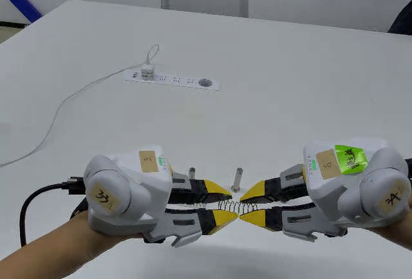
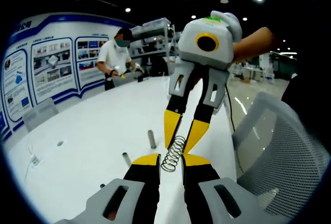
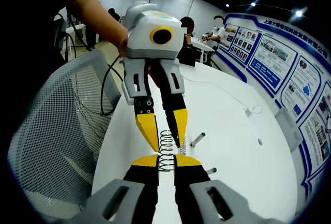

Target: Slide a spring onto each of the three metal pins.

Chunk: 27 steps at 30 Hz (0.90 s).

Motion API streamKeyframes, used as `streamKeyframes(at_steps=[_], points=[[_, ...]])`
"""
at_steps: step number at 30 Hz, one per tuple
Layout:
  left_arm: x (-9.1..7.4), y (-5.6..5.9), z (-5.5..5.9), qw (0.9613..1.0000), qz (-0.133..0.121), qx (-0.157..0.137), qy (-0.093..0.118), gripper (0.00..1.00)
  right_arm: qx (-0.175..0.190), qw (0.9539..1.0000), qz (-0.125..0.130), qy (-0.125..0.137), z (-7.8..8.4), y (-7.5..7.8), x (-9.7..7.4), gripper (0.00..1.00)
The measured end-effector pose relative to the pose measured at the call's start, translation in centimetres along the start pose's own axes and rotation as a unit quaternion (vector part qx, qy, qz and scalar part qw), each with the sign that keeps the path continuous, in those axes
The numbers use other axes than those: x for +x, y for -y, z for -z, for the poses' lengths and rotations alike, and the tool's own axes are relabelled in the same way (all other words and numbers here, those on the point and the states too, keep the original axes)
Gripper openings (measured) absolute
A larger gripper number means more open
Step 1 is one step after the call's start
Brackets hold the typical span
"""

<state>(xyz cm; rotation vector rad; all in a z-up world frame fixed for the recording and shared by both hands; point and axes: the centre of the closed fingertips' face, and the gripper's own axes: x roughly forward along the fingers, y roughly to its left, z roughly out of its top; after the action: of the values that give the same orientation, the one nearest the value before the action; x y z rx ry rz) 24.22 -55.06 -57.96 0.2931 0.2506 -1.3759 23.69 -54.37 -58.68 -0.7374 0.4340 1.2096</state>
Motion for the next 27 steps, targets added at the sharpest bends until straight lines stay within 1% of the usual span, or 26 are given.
streamKeyframes(at_steps=[3, 5, 6, 7, 8, 9, 10, 16, 19, 21, 23, 25, 27], points=[[0.0, 0.2, 0.0, 0.9999, 0.006, 0.008, -0.004, 0.15, -0.001, 1.0000, -0.004, -0.002, 0.1, -0.1, 0.0, 0.11], [0.0, 0.5, -0.1, 0.9996, 0.009, 0.023, -0.009, 0.15, -0.007, 0.9999, -0.007, -0.006, 0.1, -0.2, 0.0, 0.11], [0.0, 0.6, -0.1, 0.9991, 0.010, 0.041, -0.012, 0.14, -0.009, 0.9999, -0.007, -0.007, 0.1, -0.3, 0.0, 0.11], [0.0, 0.4, -0.2, 0.9963, 0.001, 0.086, -0.012, 0.13, -0.010, 0.9999, -0.004, -0.008, 0.1, -0.2, 0.0, 0.11], [0.0, 0.7, 0.0, 0.9962, 0.005, 0.086, -0.015, 0.12, -0.010, 0.9999, -0.004, -0.008, 0.1, -0.1, 0.0, 0.11], [0.0, 1.2, 0.2, 0.9960, 0.017, 0.086, -0.021, 0.10, -0.010, 0.9999, -0.001, -0.012, 0.2, 0.0, 0.0, 0.11], [0.0, 1.1, 0.1, 0.9962, 0.010, 0.085, -0.018, 0.10, -0.006, 0.9998, -0.012, -0.012, 0.3, -0.3, 0.0, 0.11], [-0.3, 0.9, 0.2, 0.9970, 0.005, 0.077, -0.012, 0.10, -0.012, 0.9999, -0.008, -0.007, 0.1, -0.3, 0.2, 0.11], [-0.5, 0.9, 0.2, 0.9972, 0.007, 0.074, -0.008, 0.10, -0.006, 0.9999, -0.009, -0.001, -0.1, -0.3, 0.2, 0.12], [-0.5, 0.8, 0.2, 0.9969, 0.006, 0.078, -0.010, 0.09, 0.001, 0.9999, -0.011, -0.001, -0.1, -0.4, 0.2, 0.15], [-0.7, 0.6, 0.1, 0.9968, 0.003, 0.079, -0.009, 0.09, -0.001, 0.9999, -0.003, -0.010, 0.3, -0.1, 0.1, 0.22], [-1.0, 0.5, -0.1, 0.9970, 0.007, 0.077, -0.004, 0.09, 0.000, 0.9999, -0.005, -0.011, 0.6, -0.2, 0.1, 0.20], [-1.0, 0.7, -0.2, 0.9966, 0.012, 0.081, -0.004, 0.09, 0.004, 0.9999, -0.002, -0.011, 0.8, 0.0, 0.0, 0.19]])
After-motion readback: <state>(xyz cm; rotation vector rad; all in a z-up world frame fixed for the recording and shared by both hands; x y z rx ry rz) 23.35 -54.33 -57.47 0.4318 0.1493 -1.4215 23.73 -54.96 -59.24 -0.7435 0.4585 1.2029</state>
